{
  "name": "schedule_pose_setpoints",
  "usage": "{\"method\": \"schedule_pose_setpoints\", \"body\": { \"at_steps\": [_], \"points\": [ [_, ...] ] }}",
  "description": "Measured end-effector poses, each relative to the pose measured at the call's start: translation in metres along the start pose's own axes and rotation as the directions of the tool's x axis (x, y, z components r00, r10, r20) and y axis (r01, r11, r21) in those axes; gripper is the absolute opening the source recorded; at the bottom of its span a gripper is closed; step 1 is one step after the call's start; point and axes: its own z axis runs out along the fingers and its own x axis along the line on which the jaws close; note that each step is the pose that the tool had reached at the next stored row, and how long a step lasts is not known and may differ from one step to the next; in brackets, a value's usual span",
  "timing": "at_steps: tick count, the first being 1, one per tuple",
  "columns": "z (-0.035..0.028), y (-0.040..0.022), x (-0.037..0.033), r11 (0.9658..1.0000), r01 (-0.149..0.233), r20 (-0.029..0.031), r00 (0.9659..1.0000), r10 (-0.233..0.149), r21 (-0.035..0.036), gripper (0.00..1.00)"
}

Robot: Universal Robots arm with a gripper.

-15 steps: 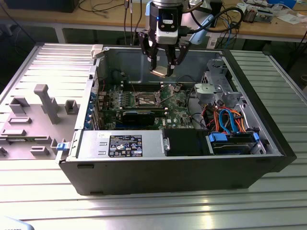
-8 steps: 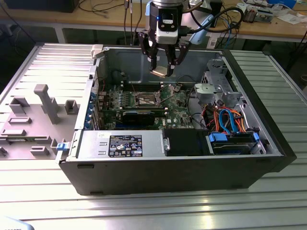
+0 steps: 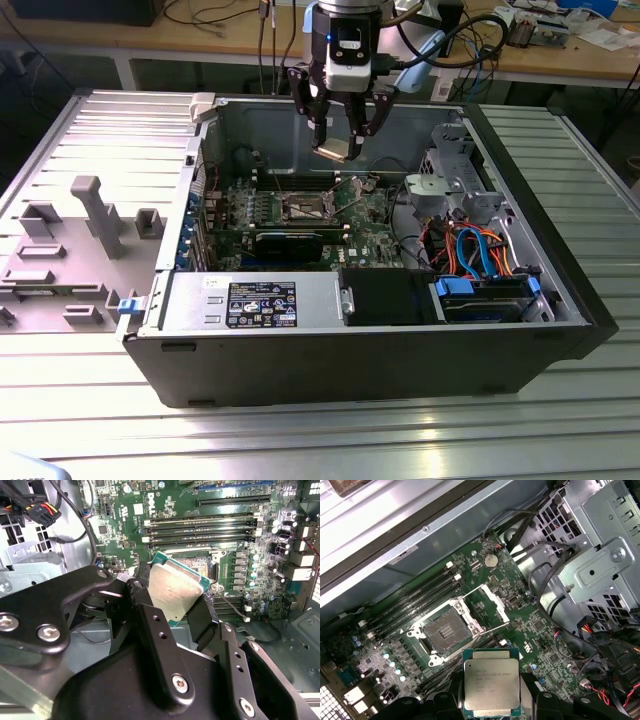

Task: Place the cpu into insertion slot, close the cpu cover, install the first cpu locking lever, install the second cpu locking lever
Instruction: 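Place the cpu into insertion slot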

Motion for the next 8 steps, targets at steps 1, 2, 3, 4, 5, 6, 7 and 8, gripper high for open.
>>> {"method": "schedule_pose_setpoints", "body": {
  "at_steps": [1,2,3,4,5,6,7,8],
  "points": [
    [0.0,0.0,0.0,1.0,0.0,0.0003,1.0,0.0,0.0005,0.55],
    [0.0,0.0,0.0,1.0,0.0,0.0006,1.0,0.0,0.001,0.55],
    [0.0,0.0,0.0,1.0,0.0,0.0011,1.0,0.0,0.0017,0.55],
    [0.0,0.0,0.0,1.0,0.0,0.0016,1.0,0.0,0.0026,0.55],
    [0.0,0.0,0.0,1.0,0.0,0.0018,1.0,0.0,0.0029,0.55],
    [0.0,0.0,0.0,1.0,0.0,0.0021,1.0,0.0,0.0033,0.55],
    [0.0,0.0,0.0,1.0,-0.001,0.0025,1.0,0.001,0.0039,0.55],
    [0.0,0.0,0.0,1.0,-0.001,0.0028,1.0,0.001,0.0043,0.55]
  ]
}}
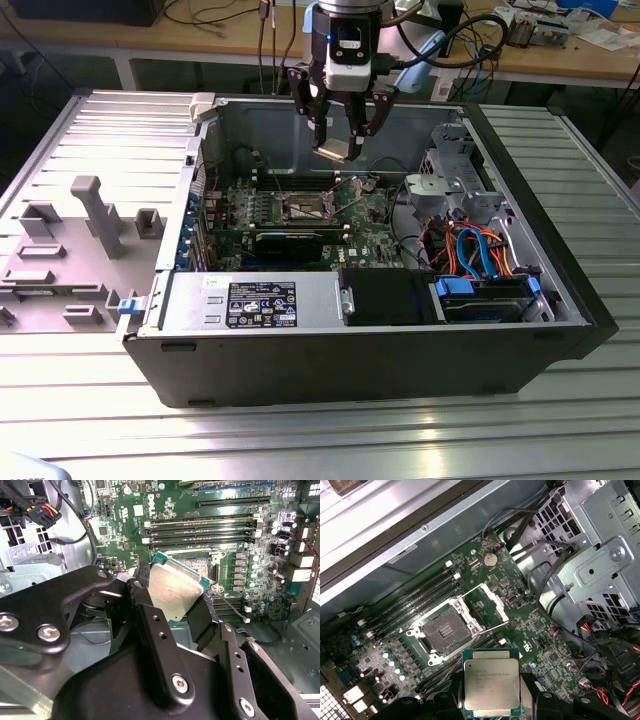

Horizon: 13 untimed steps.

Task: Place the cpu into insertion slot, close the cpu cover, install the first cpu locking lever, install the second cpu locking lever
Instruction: 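Place the cpu into insertion slot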

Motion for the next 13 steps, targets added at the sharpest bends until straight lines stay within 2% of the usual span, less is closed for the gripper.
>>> {"method": "schedule_pose_setpoints", "body": {
  "at_steps": [13],
  "points": [
    [0.0,0.0,0.0,1.0,-0.001,0.0038,1.0,0.001,0.0059,0.55]
  ]
}}
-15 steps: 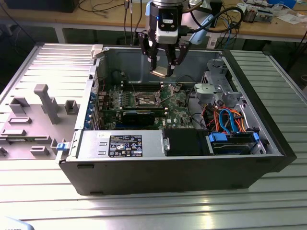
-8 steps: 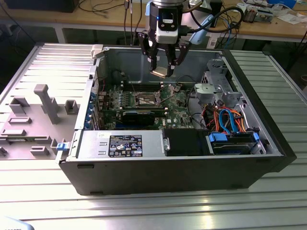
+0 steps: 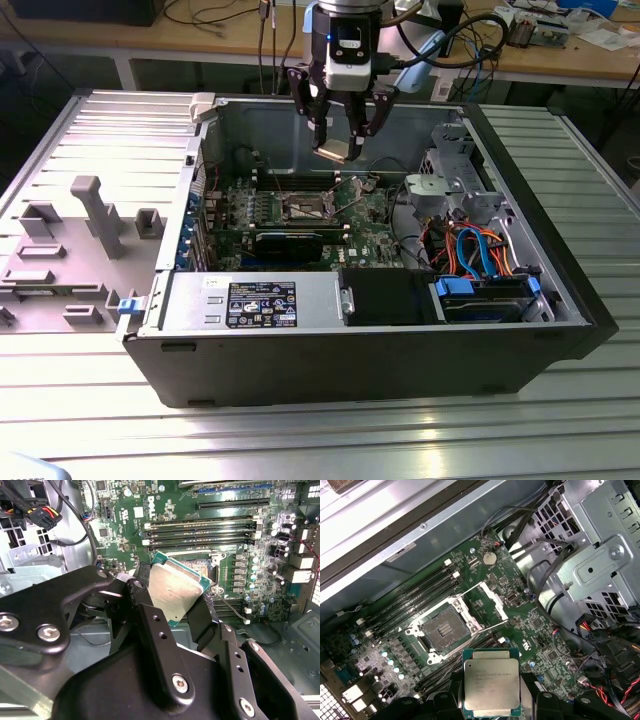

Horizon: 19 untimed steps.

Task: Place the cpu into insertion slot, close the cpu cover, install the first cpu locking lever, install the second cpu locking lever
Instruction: 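Place the cpu into insertion slot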

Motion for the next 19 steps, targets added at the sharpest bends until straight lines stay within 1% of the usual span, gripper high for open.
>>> {"method": "schedule_pose_setpoints", "body": {
  "at_steps": [19],
  "points": [
    [0.0,0.0,0.0,1.0,-0.001,0.0061,1.0,0.001,0.0095,0.55]
  ]
}}
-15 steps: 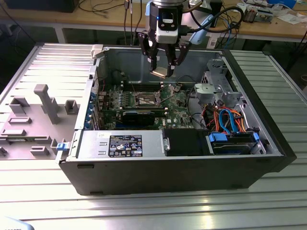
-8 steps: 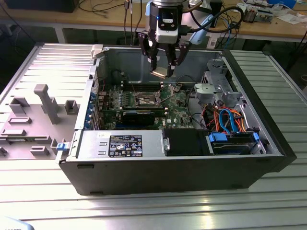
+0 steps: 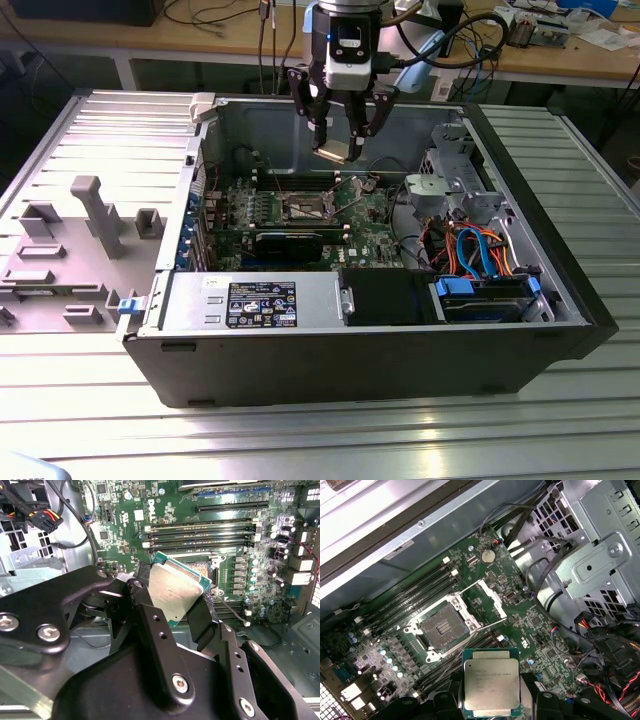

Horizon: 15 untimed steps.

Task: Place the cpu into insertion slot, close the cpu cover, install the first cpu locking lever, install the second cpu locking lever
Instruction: 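Place the cpu into insertion slot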

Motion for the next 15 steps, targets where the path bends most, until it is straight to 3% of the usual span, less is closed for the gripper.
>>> {"method": "schedule_pose_setpoints", "body": {
  "at_steps": [15],
  "points": [
    [0.0,0.0,0.0,1.0,-0.001,0.0048,1.0,0.001,0.0075,0.55]
  ]
}}
